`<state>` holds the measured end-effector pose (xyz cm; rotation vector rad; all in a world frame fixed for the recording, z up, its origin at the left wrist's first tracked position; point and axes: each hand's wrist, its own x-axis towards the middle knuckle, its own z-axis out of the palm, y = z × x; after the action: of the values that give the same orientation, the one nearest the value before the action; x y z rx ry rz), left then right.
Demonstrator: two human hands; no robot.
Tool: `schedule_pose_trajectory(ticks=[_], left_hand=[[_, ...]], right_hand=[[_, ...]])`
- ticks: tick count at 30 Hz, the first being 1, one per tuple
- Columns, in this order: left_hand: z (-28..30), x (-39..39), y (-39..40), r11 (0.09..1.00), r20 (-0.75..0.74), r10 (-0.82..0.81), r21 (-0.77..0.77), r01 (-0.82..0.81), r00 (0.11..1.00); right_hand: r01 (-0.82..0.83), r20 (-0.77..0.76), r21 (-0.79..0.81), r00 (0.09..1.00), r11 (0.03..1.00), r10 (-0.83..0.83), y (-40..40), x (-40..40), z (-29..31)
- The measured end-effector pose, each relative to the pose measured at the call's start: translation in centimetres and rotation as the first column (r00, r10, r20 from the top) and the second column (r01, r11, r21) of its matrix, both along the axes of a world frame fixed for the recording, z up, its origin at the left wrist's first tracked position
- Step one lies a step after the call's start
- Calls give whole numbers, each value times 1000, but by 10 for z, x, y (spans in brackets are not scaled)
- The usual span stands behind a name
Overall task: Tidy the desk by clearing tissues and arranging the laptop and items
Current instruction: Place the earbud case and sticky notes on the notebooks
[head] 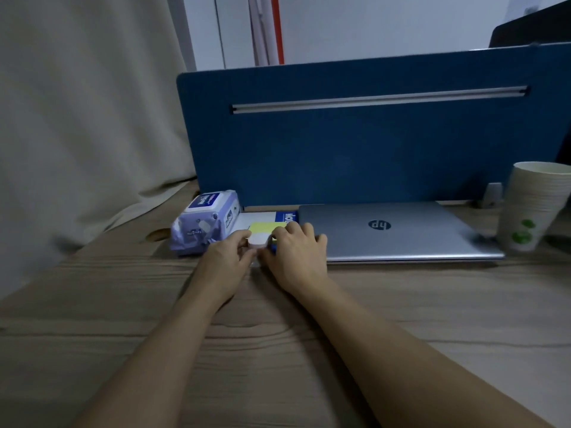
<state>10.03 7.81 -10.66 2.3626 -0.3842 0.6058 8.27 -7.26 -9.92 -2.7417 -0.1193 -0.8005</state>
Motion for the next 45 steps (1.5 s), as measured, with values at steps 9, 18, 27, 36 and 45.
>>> schedule_pose_trajectory(ticks=[9,18,27,36,45], left_hand=[[15,-51,-20,980,184,-110,186,75,977],[11,-103,-81,945,119,-249,248,214,961],[4,-85,-110,933,-5,-186,312,178,983],[4,-54,-159,919,20,-181,360,161,983],[2,-35,-169,915,-5,-164,372,154,986]], right_hand=[[-71,-11,310,997,948,78,-70,-51,4],[389,-17,563,888,730,-460,-259,-126,4],[435,-68,693,833,574,-549,-346,-130,3],[381,-5,718,839,583,-543,-373,-102,4],[327,23,686,883,650,-469,-383,-72,-2]])
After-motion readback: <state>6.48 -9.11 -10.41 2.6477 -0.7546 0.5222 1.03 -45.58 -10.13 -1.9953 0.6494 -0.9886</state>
